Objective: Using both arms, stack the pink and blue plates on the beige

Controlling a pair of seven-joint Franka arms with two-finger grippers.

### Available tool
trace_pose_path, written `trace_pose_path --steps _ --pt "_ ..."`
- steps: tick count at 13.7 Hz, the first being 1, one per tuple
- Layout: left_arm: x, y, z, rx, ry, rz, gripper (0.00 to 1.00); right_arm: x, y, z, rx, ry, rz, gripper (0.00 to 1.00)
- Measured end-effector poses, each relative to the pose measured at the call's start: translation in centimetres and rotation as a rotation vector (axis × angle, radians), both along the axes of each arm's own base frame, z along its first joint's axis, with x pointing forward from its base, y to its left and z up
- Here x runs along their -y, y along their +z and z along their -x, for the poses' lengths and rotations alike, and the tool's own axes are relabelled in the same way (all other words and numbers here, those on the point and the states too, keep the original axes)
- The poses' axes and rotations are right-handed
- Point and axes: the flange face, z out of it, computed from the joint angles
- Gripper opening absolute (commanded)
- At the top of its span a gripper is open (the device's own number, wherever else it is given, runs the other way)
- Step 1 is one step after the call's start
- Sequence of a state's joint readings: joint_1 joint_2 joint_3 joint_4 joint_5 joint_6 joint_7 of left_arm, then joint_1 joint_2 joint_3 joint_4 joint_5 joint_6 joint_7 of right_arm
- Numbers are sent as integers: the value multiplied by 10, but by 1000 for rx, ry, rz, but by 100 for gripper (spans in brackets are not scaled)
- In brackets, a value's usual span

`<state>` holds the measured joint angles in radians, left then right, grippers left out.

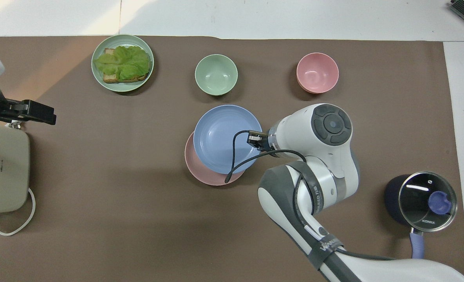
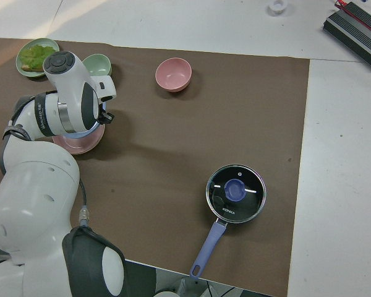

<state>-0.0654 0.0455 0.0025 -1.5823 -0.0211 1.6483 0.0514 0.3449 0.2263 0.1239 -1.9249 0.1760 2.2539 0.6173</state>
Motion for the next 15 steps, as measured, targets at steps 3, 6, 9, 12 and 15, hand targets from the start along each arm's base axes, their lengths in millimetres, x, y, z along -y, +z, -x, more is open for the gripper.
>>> trace_pose_path --steps 3,6,9,12,15 --pt "0 0 0 0 0 0 100 -23 -21 7 -10 7 -4 0" --pt "0 0 0 0 0 0 100 -28 -36 7 -16 10 -4 0" --pt "0 0 0 0 0 0 100 -28 -36 6 -17 9 -4 0" --pt "0 0 0 0 0 0 100 -27 -40 9 -30 10 2 0" --pt "0 0 0 0 0 0 100 -25 -44 13 -62 16 17 0"
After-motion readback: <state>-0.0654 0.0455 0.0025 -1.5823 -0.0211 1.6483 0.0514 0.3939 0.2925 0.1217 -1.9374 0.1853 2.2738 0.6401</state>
